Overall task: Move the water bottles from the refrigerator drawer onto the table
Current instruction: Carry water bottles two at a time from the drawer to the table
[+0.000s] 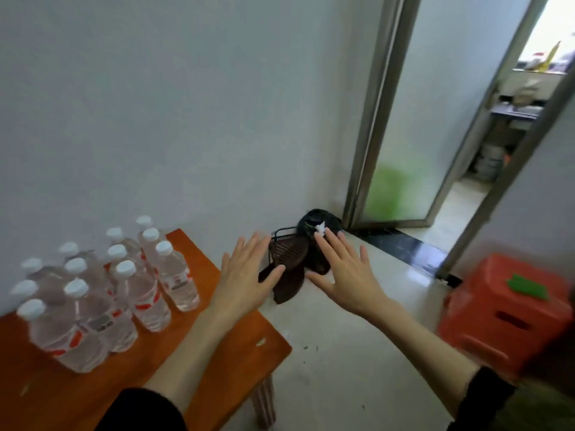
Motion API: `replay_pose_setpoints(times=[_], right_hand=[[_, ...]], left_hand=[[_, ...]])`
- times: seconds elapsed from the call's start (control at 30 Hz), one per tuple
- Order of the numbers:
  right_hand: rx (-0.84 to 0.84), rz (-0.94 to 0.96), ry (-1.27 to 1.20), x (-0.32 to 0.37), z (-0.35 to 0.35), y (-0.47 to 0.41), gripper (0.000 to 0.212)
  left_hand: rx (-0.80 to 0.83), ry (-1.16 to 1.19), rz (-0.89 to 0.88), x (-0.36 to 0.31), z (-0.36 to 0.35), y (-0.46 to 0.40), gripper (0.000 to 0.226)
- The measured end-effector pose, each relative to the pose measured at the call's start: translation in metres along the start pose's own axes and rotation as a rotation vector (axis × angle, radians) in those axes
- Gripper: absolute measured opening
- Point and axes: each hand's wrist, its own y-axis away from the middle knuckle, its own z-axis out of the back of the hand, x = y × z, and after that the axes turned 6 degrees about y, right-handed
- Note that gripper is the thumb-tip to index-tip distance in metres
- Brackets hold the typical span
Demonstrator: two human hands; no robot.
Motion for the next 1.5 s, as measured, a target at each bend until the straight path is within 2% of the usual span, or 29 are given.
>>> replay_pose_setpoints(times=[0.3, 0.63, 0.87, 1.03, 1.27, 1.5], right_hand=[[-0.09, -0.419, 0.211, -0.106, 0.096, 0.189, 0.079], [-0.143, -0.811, 0.266, -0.226, 0.186, 0.389, 0.083], [-0.106, -0.986, 0.307, -0.322, 0.232, 0.517, 0.082], [-0.094, -1.044, 0.285, -0.377, 0.25, 0.573, 0.081], [-0.096, -1.094, 0.251, -0.464, 0.258, 0.602, 0.079], [-0.11, -1.126, 0.218, -0.587, 0.264, 0.597, 0.072]], left_hand=[[0.168, 0.121, -0.444, -0.181, -0.072, 0.056, 0.067], [0.329, 0.23, -0.767, -0.389, -0.172, 0.112, 0.065], [0.436, 0.245, -0.85, -0.521, -0.269, 0.172, 0.066], [0.476, 0.245, -0.898, -0.593, -0.32, 0.194, 0.068], [0.548, 0.244, -0.936, -0.675, -0.382, 0.183, 0.064], [0.629, 0.293, -0.906, -0.758, -0.466, 0.136, 0.062]])
